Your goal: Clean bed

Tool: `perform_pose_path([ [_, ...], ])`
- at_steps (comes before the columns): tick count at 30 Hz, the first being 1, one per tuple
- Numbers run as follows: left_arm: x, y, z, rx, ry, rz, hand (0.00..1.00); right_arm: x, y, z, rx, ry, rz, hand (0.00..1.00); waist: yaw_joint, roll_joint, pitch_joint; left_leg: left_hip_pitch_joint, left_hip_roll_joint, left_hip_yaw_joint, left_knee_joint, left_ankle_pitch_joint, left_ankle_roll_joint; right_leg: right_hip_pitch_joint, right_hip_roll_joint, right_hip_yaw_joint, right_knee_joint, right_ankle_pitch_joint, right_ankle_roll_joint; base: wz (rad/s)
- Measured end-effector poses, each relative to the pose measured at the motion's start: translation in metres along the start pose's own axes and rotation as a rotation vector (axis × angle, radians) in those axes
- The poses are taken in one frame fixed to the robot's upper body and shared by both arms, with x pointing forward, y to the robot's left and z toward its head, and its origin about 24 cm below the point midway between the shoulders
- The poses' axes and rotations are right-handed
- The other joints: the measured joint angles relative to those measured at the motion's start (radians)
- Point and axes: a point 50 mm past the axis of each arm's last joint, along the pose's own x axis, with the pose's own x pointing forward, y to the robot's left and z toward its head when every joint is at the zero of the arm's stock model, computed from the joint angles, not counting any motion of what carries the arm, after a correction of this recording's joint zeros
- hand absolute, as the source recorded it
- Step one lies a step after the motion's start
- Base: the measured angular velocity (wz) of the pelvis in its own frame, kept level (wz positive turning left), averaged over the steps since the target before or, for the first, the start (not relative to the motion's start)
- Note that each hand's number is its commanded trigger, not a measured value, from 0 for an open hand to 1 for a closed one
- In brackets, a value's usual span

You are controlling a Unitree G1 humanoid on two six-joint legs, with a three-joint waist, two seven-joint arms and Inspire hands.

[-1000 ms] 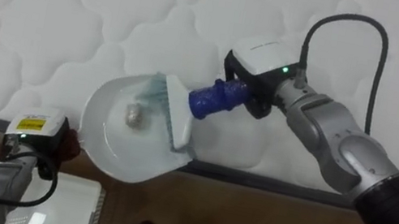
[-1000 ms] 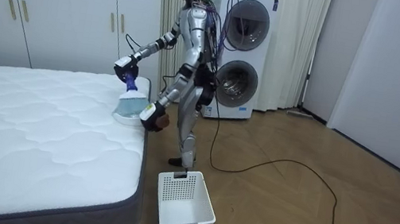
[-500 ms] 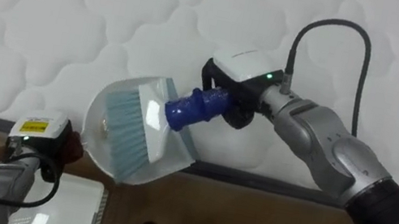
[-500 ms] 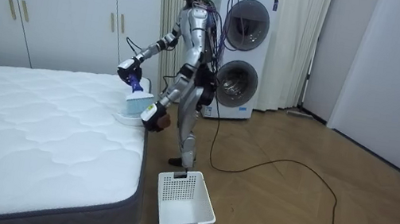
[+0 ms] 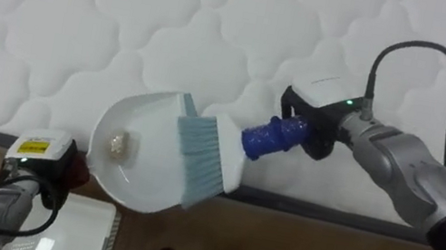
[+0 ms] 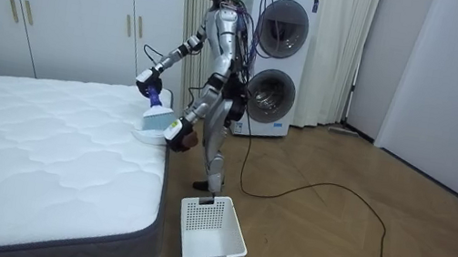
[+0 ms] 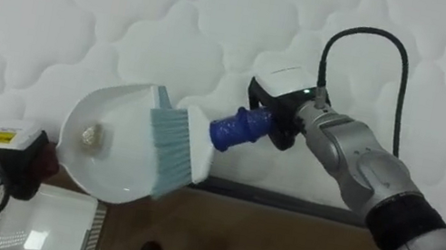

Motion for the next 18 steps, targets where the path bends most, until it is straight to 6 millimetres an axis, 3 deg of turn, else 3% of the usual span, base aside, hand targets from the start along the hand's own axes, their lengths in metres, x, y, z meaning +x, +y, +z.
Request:
perform_pose_path([
  [8,-0.001,-0.002,0.003,-0.017,-0.018,-0.014,1.00,-0.009,0.018,-0.020,0.068,0.081,-0.018,1.00,-0.013,-0.005,0.0001,0.032,-0.003,-0.004,0.008,-0.001,0.001,0.049,-0.008,-0.018,-0.006,-0.016,0.010,0.08],
  [18,-0.001,0.013,0.007,-0.071,-0.051,0.062,1.00,-0.036,0.014,-0.069,0.223,0.264,-0.191,1.00,-0.051,-0.004,-0.0023,0.123,-0.011,-0.028,-0.020,0.000,0.004,0.148,-0.008,-0.030,-0.032,-0.016,0.016,0.07],
])
